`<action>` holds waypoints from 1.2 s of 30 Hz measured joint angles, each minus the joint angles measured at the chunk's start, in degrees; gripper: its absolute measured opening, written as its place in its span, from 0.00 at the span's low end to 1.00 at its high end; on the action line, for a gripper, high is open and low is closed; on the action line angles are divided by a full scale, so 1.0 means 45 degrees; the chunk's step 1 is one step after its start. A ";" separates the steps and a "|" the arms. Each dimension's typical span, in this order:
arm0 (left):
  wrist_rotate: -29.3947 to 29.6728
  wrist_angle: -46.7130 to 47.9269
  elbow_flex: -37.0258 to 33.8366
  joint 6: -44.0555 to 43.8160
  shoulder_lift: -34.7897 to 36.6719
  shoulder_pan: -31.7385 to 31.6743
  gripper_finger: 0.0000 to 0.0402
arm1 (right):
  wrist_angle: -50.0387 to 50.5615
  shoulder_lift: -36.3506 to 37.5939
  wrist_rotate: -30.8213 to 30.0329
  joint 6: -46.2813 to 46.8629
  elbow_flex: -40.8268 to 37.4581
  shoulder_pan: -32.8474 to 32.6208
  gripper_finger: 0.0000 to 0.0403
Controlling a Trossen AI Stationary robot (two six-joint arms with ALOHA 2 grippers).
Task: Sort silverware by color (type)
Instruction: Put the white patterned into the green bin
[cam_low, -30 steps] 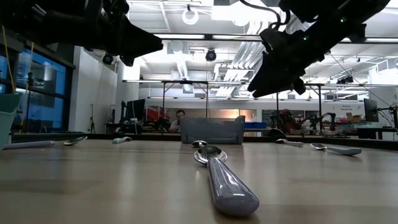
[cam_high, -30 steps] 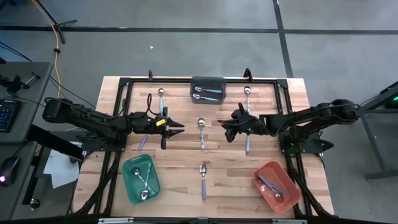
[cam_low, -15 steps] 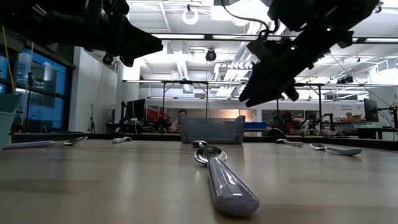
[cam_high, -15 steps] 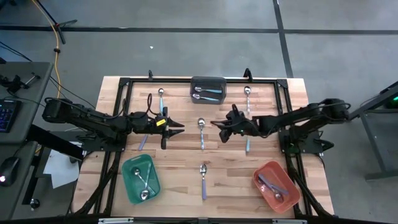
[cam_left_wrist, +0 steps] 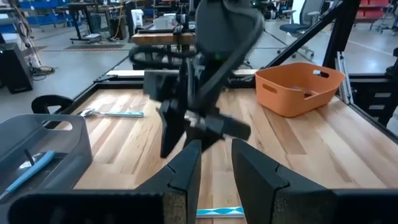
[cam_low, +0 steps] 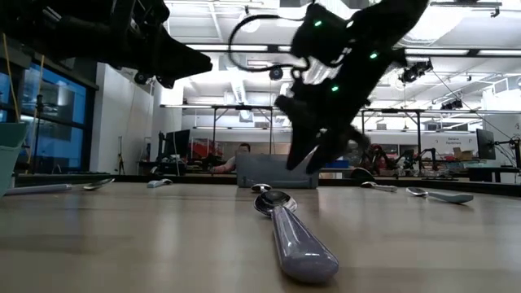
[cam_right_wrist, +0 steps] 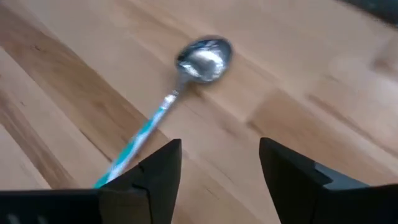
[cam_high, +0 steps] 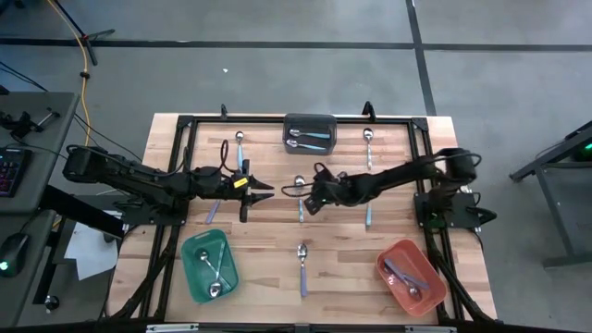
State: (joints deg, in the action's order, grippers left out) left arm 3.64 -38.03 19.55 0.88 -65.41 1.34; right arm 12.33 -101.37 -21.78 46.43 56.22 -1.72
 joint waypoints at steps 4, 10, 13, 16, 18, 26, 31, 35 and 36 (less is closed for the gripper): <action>0.0000 0.0115 0.0000 0.0303 0.0000 -0.0005 0.20 | -0.0068 -0.1283 0.0174 0.0034 0.1171 0.0019 0.50; 0.0005 0.0190 0.0000 0.0447 0.0000 -0.0044 0.20 | -0.0057 -0.2979 0.0164 -0.0053 0.3050 0.0034 0.50; 0.0010 0.0241 0.0000 0.0532 0.0000 -0.0049 0.20 | 0.0251 -0.3686 -0.0060 -0.0037 0.3658 0.0107 0.50; 0.0015 0.0293 -0.0005 0.0536 0.0000 -0.0049 0.20 | 0.0370 -0.4109 -0.0405 0.0005 0.4052 0.0262 0.50; 0.0015 0.0352 -0.0005 0.0533 0.0000 -0.0044 0.20 | 0.0347 -0.4272 -0.0536 0.0004 0.4166 0.0381 0.49; 0.0010 0.0362 -0.0005 0.0502 0.0000 -0.0044 0.20 | 0.0452 -0.4321 -0.0549 -0.0502 0.4182 0.0752 0.32; -0.0002 0.0377 -0.0005 0.0368 0.0000 -0.0044 0.20 | 0.0505 -0.4330 -0.0505 -0.1328 0.4169 0.0781 0.17; -0.0015 0.0382 -0.0005 0.0275 0.0000 -0.0040 0.20 | 0.0526 -0.4308 -0.0275 -0.2004 0.4167 0.0800 0.05; -0.0015 0.0385 -0.0005 0.0251 0.0000 -0.0039 0.20 | 0.0540 -0.4281 -0.0207 -0.2208 0.4160 0.0766 0.03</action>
State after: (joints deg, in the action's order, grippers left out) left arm 3.57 -36.30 19.53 2.00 -65.41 1.17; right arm 14.76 -120.63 -22.71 36.50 74.94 1.73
